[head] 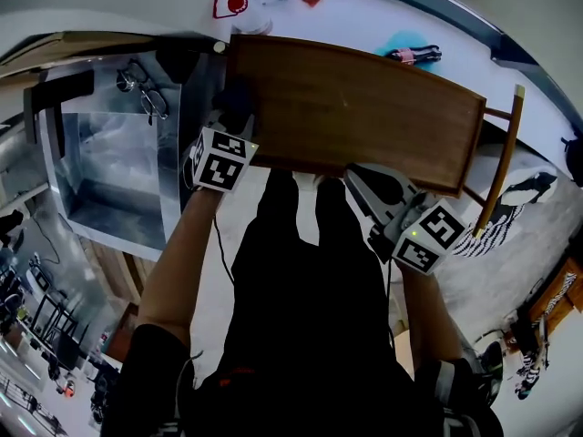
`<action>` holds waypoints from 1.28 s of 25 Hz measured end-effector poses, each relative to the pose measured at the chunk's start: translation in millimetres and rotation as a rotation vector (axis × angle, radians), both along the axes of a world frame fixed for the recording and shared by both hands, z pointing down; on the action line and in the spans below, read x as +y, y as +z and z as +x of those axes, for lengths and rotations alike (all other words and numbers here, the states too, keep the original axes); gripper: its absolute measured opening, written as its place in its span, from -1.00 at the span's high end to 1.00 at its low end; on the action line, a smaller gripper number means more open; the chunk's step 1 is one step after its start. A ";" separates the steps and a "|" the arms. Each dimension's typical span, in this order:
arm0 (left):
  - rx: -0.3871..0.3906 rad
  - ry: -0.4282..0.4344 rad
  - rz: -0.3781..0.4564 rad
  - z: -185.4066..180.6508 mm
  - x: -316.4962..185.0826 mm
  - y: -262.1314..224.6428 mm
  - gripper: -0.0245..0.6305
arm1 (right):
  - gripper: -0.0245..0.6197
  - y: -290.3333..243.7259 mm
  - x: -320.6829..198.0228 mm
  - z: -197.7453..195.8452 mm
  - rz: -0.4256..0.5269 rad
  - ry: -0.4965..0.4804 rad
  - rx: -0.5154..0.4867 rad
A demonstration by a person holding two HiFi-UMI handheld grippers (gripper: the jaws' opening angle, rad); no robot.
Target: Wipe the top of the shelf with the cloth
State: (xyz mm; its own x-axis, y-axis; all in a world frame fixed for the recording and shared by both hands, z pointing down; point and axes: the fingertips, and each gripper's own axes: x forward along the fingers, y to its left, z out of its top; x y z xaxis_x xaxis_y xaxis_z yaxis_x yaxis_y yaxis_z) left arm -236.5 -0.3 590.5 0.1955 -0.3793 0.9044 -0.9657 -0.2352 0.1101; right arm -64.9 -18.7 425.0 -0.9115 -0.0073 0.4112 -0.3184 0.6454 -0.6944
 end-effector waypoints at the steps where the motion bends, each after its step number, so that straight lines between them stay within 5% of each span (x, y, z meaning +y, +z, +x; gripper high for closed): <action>1: 0.001 0.008 -0.002 1.7 -1.4 2.3 0.78 | 0.91 1.6 0.0 2.4 -0.002 0.006 0.004; 32: 0.057 0.277 -0.031 162.9 -70.3 26.1 0.78 | 0.91 15.9 -14.9 144.5 -0.022 0.271 0.001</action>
